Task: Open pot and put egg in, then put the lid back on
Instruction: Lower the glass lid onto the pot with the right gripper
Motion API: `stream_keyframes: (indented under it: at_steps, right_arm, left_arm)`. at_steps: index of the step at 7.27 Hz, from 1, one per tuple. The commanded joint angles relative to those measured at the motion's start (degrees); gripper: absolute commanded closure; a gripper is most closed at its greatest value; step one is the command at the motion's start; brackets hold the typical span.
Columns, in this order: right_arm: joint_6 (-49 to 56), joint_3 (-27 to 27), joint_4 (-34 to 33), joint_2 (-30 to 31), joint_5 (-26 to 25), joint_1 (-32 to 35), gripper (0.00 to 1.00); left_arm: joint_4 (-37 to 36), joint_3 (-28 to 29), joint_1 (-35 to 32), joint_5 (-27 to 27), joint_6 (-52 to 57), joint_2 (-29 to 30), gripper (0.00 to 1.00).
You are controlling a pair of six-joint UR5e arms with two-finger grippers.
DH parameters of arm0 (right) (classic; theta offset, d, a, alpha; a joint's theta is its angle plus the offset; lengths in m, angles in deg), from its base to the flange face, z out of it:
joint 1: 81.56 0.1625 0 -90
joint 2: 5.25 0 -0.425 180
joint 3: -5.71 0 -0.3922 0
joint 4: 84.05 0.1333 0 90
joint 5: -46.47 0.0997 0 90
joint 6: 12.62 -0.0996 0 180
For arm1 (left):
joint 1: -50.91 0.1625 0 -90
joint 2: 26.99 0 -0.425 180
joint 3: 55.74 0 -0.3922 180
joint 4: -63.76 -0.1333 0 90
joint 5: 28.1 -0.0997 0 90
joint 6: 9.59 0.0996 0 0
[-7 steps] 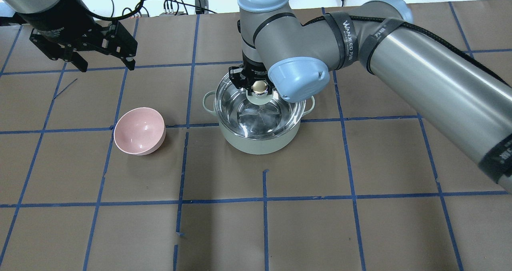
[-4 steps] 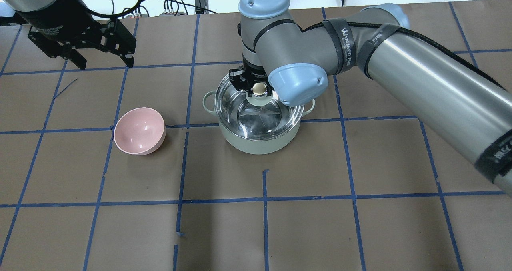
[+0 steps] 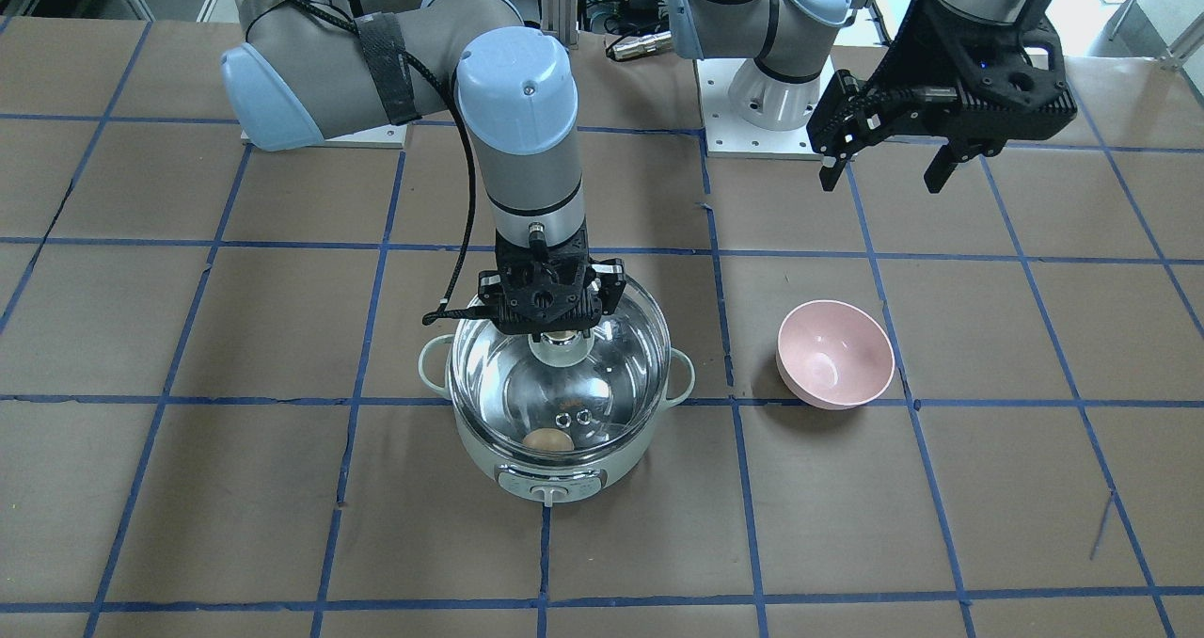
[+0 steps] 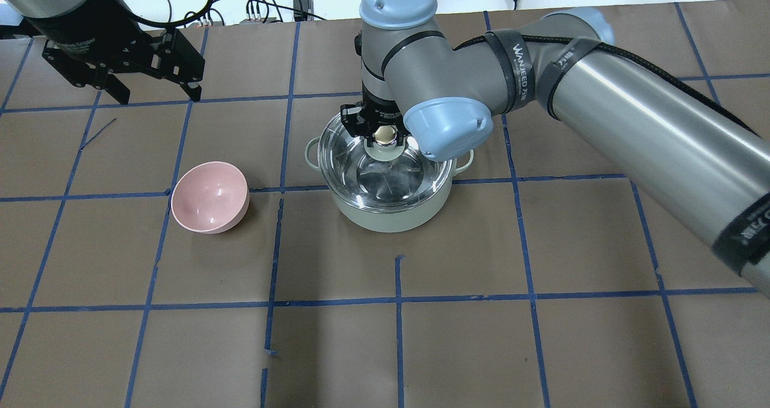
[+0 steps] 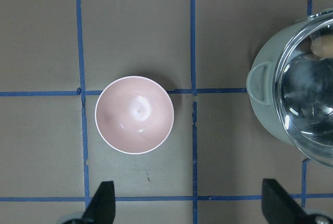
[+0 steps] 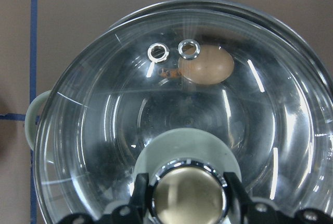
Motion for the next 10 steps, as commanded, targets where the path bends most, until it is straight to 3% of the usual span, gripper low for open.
stream_keyframes:
  at_steps: [1, 10]
  right_arm:
    - [0.3, -0.2, -0.2, -0.1, -0.1, 0.0, 0.96]
    - [2.5, 0.0, -2.0, -0.6, -0.9, -0.1, 0.96]
  left_arm:
    - [-0.1, -0.1, 0.0, 0.2, -0.1, 0.0, 0.00]
    - [-0.3, -0.5, -0.2, 0.2, -0.1, -0.2, 0.00]
